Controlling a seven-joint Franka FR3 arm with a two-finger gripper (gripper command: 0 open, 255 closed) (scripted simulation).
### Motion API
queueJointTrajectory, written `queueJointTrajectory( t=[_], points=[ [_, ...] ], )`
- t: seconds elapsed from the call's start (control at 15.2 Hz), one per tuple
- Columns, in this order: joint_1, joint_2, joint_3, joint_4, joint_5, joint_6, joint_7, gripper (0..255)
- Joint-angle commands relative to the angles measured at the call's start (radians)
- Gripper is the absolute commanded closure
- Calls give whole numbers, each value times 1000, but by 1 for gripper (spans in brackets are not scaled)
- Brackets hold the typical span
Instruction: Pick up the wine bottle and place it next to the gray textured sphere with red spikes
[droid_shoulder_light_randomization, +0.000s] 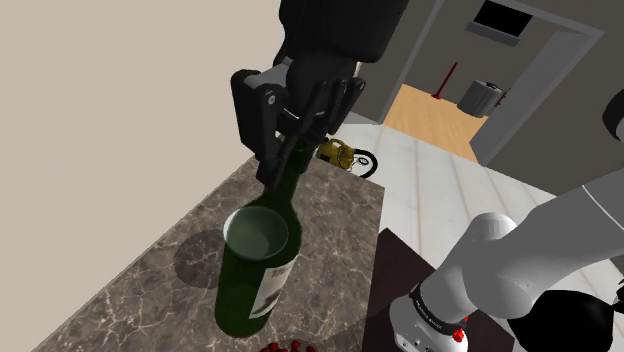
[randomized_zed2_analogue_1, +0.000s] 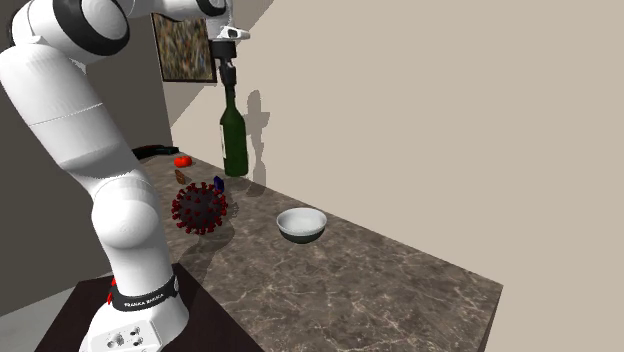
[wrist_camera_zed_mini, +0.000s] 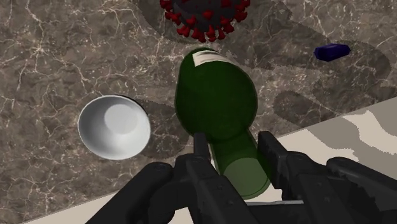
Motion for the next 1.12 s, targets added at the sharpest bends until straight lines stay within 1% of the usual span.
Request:
queueJointTrajectory(
  t=[0.0,1.06],
  points=[
    [2,-12,-2,-40,6,30,-5,255],
    [21,-74,0,-308,45,243,-35,255]
  ],
)
